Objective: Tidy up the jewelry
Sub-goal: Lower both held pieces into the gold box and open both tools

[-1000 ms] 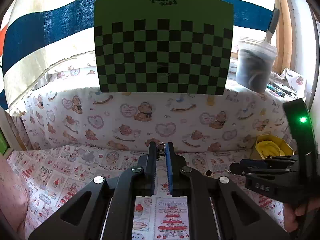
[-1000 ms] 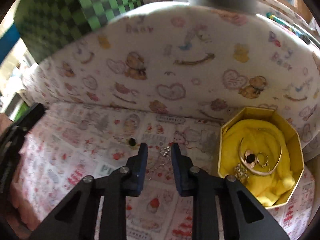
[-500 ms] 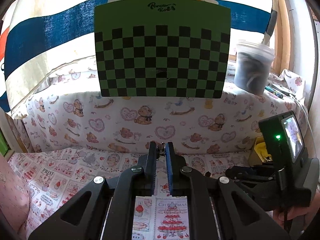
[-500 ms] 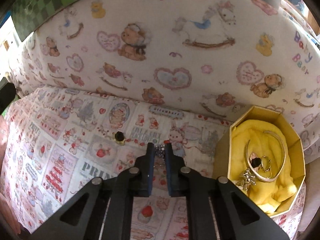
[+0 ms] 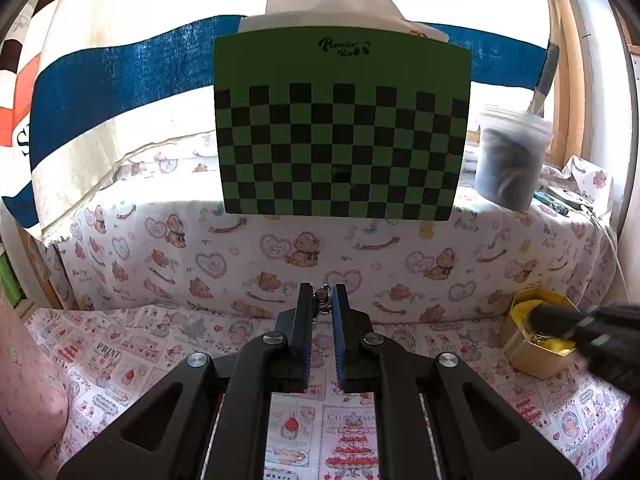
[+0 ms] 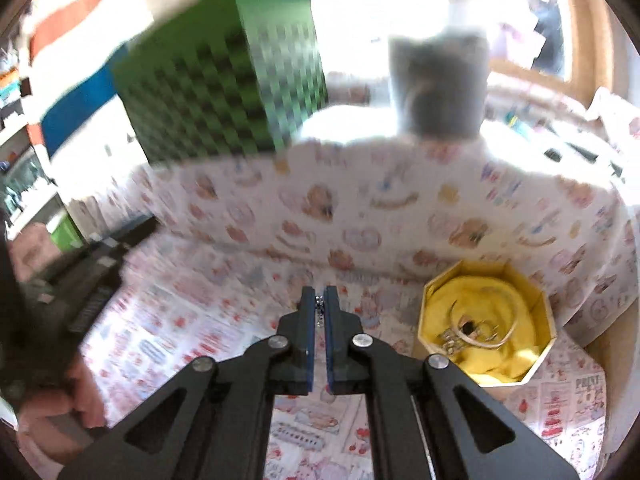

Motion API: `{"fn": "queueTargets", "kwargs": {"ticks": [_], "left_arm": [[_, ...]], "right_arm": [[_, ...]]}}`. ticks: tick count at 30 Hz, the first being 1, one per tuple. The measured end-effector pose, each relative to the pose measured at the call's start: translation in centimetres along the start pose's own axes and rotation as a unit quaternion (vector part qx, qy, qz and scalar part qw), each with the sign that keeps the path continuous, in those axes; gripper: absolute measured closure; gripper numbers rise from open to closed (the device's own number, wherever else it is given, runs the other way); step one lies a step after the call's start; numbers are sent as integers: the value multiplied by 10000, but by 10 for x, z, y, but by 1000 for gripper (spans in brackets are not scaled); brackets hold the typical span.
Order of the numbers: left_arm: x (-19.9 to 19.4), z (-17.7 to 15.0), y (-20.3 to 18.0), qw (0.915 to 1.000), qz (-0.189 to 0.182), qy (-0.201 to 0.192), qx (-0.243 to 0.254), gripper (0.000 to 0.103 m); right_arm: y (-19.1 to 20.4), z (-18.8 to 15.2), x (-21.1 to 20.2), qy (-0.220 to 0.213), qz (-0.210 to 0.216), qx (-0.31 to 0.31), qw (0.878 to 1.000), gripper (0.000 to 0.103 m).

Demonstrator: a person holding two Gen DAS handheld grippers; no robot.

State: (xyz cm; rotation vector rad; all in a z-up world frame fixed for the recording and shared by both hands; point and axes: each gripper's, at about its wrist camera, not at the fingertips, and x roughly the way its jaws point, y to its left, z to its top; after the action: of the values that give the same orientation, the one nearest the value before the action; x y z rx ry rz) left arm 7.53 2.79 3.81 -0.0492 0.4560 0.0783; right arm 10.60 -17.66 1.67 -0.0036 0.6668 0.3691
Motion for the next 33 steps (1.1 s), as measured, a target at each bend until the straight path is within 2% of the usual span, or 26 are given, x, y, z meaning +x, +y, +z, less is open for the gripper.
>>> {"fn": "queueTargets", "kwargs": {"ticks": [7,11,17,26,30,33], "left_arm": [[-4,-2,-9,9998,2,-60,178,95],[-15,0,-17,9994,-74,-183,278,95],[-33,11,-35,9978,-426,-318,402,95],[-11,25,-108,9921,-1018,160,721,95],[10,28,-142,9846,-1480,597,712,95],[29,26,-163,9796,-1680,911,622,95]], "right_arm": [[-11,25,-61,-931,-158,-76,9955,99],[-27,30,-87,-1234,-346,9,9918,99],[-62,28,-93,-1465,-385,338,9879,99],[-106,16,-83,-1469,-432,714,9856,99],[-128,10,-75,-1435,-400,941,9844,100],[-141,3,-65,-1347,-282,1109,9843,100]]}}
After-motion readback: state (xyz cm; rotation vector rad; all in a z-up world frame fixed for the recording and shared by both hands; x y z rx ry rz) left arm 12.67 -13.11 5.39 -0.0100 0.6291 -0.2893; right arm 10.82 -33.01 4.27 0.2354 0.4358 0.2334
